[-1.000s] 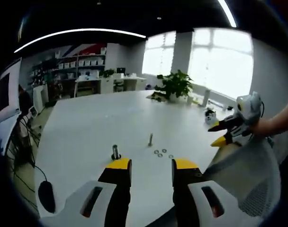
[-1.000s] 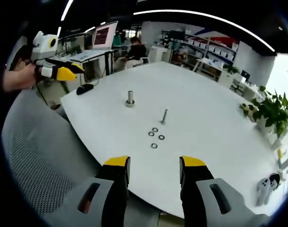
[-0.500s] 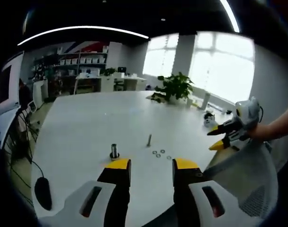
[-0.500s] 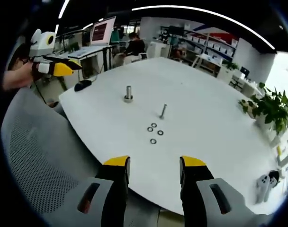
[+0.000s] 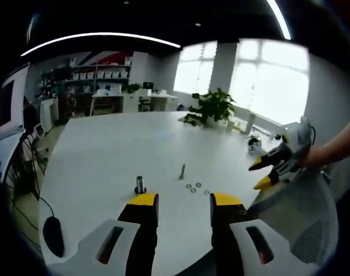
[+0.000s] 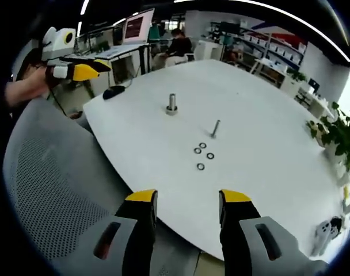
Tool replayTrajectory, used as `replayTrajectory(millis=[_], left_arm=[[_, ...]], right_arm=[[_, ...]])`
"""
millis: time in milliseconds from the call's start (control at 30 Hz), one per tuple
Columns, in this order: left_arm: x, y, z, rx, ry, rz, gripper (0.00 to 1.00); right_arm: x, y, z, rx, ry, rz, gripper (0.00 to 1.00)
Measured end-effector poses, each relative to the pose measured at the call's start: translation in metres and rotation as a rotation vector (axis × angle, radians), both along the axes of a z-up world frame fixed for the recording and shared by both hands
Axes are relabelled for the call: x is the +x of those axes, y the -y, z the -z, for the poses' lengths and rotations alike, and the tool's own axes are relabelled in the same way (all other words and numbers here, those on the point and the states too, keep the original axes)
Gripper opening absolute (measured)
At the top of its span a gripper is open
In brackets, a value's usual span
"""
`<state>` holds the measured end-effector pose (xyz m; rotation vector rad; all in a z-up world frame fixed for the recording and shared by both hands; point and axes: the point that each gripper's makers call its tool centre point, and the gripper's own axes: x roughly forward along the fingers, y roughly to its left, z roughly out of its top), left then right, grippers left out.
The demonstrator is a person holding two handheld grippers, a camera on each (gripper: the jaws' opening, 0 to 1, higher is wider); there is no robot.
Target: Place the washer onto the threaded stud by aligning its center hole with the stud, sliding it down to the base, and recovering from edge contact or off-axis alignment until the washer reaches the visible bottom stop.
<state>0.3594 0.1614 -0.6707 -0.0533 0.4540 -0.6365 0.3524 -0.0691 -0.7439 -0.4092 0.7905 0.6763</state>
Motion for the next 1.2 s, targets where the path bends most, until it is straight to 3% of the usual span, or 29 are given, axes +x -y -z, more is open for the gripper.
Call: replayTrajectory(millis=[200,400,533,567,733,900,1200], left_arm=[[0.001,-0.002,0.0,-0.025,-0.008,-0.009,0.34],[0.001,-0.003,0.0,-0.017,-0.007,-0.013,0.33],[-0.001,-0.006,0.005,0.0,-0.017,-0.021,0.33],[-0.001,-0.006,0.006,0.003,-0.021,-0.022,0.33],[0.0,-0.009,0.006,-0.006,-0.025,-0.031,0.33],[-0.001,-0.01,0.01,0.009,-0.038,-0.031,0.33],[-0.002,-0.01,0.014,0.032,-0.045,-0.03,0.33]], right_arm=[[0.026,-0.005,0.001,-0.011,-0.009,-0.008,0.45],[0.043,-0.009,0.02,-0.048,-0.043,-0.01,0.46],[0.05,-0.011,0.027,-0.03,-0.064,0.016,0.46],[0.051,-0.017,0.028,0.008,-0.072,0.021,0.46],[0.057,-0.017,0.044,-0.021,-0.116,0.025,0.45],[0.061,-0.024,0.061,-0.058,-0.157,-0.013,0.37],[0.075,-0.032,0.084,-0.072,-0.206,-0.017,0.36]])
